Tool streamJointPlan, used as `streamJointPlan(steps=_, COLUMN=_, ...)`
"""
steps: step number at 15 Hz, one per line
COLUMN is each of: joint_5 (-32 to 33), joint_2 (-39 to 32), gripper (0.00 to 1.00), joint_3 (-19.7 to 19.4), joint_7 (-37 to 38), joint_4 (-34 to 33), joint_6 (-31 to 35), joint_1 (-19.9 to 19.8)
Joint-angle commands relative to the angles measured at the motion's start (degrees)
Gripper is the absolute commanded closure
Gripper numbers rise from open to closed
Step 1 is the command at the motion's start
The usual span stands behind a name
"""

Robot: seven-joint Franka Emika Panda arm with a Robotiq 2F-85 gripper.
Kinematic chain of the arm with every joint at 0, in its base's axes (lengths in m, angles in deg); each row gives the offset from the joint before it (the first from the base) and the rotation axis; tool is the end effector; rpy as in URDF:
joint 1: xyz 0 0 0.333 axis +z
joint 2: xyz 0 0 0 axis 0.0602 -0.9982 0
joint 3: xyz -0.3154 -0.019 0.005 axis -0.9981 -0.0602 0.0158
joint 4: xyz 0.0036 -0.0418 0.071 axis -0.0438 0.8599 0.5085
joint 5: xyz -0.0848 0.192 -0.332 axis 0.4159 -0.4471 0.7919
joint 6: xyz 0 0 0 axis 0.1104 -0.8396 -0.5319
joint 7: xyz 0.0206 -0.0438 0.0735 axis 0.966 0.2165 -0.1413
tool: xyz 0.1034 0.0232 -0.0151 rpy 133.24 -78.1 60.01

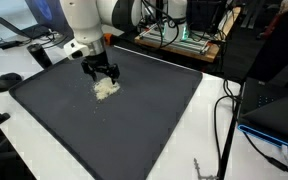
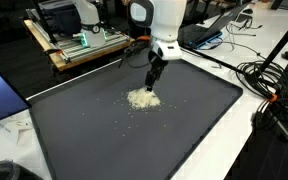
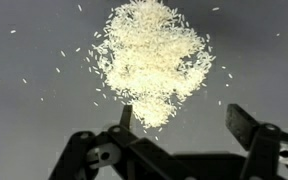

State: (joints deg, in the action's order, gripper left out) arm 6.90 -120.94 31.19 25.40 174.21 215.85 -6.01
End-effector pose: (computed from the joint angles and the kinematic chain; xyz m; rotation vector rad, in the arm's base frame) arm 0.6402 -0.0237 0.2184 2.9648 0.5764 -0.0582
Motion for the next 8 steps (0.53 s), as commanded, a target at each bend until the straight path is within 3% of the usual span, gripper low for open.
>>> streamJointPlan(steps=1, joint_5=6.31, joint_2=2.74, gripper=0.00, joint_3=-2.96, joint_7=7.82, joint_4=-1.33, joint_6=-6.12, joint_1=6.25)
streamJointPlan(steps=8, joint_5=16.03, joint_2=-2.78, gripper=0.00, joint_3=-3.67, joint_7=16.67, joint_4=-14.62, joint_6=-25.83, joint_1=13.82)
